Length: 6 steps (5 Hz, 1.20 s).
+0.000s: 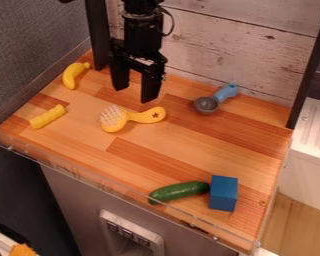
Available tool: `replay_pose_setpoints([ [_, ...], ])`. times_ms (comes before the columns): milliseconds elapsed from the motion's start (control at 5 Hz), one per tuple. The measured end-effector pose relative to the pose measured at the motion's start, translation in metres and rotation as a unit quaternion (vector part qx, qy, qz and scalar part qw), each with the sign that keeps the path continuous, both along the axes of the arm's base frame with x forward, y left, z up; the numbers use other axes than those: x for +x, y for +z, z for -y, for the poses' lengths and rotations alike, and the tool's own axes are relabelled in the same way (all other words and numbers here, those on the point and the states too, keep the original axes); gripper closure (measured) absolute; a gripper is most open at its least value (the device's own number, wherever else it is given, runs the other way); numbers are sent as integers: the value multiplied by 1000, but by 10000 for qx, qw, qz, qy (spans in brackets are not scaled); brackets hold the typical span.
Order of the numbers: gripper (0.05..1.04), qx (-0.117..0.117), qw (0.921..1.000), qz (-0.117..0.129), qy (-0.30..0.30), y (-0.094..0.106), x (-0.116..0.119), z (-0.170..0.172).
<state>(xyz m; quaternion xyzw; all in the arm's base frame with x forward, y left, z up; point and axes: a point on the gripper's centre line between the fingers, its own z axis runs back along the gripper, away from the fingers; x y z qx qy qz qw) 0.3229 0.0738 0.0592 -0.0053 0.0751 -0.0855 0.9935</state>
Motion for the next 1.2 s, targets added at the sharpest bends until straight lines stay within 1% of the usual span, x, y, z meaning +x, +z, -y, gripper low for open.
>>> replay_pose_setpoints([
  [200,86,27,9992,-21,405,-4,-5,-8],
  [400,86,49,9982,2,597,-12,-9,-12],
  [600,85,53,9985,15,536,-25,-10,-12],
  [800,85,71,9995,53,314,-32,-12,-11],
  [1000,85,61,9999,49,-66,-46,-12,0],
  [1200,143,78,9993,24,-354,-51,-17,6],
])
